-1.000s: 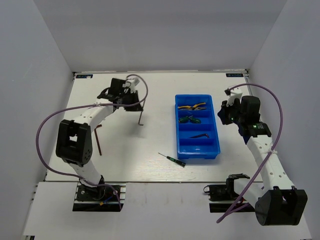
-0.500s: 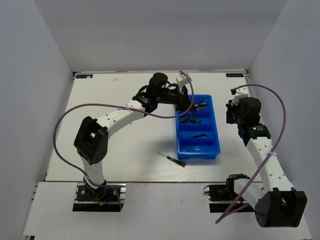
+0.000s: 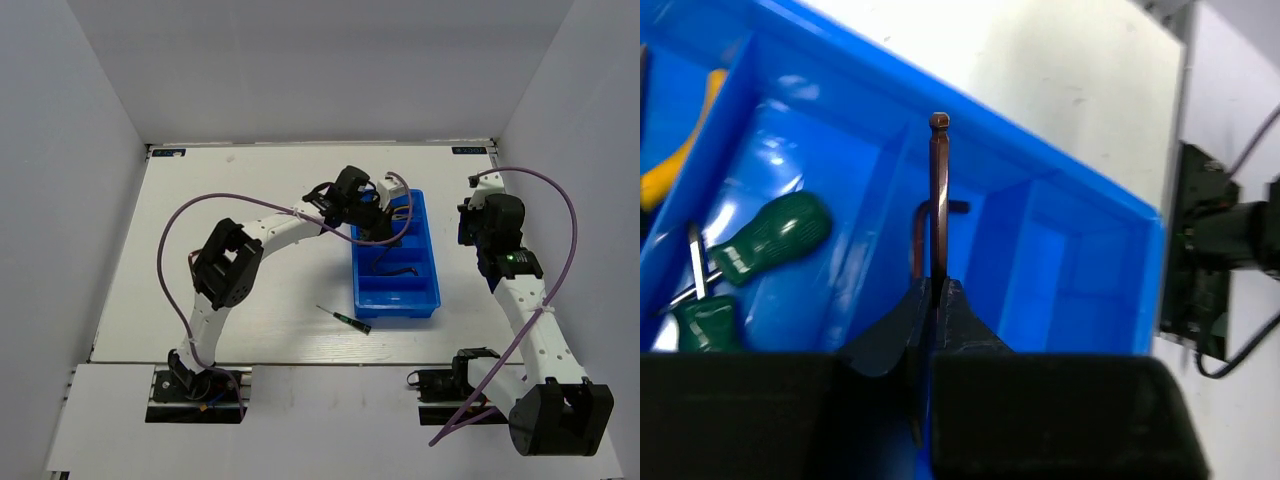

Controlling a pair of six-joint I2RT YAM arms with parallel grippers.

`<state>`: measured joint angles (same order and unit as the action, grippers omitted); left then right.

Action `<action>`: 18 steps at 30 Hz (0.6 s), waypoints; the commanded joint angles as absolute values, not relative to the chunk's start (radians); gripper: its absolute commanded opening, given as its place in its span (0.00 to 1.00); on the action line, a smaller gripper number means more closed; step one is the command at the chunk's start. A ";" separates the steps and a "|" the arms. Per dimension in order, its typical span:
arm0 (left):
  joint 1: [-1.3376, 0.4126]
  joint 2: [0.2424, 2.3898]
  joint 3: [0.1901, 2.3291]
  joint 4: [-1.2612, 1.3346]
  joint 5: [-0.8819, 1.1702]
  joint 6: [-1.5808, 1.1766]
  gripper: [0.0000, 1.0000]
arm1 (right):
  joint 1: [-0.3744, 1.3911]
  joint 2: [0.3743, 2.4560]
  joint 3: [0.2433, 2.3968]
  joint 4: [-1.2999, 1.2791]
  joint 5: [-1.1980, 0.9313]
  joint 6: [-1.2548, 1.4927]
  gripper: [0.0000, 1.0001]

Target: Sort the tools into containers

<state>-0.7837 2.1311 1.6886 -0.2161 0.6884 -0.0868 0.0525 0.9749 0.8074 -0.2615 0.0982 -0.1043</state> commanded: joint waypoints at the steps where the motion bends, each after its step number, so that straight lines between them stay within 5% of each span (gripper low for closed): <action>1: -0.792 2.118 1.749 -0.276 0.618 -0.023 0.00 | 0.045 0.957 0.813 -0.219 0.107 -0.094 0.00; 5: -0.792 2.143 1.749 -0.310 0.595 -0.002 0.13 | 0.048 0.956 0.811 -0.219 0.100 -0.094 0.00; 9: -0.792 2.143 1.749 -0.310 0.571 -0.002 0.45 | 0.048 0.957 0.808 -0.216 0.094 -0.094 0.00; 13: -0.792 2.134 1.767 -0.328 0.569 0.017 0.50 | 0.048 0.956 0.808 -0.219 0.092 -0.095 0.00; 15: -0.792 2.105 1.767 -0.328 0.580 0.017 0.49 | 0.046 0.956 0.808 -0.218 0.089 -0.092 0.00; 18: -0.802 1.973 1.724 -0.291 0.571 -0.021 0.08 | 0.046 0.959 0.811 -0.219 0.083 -0.097 0.00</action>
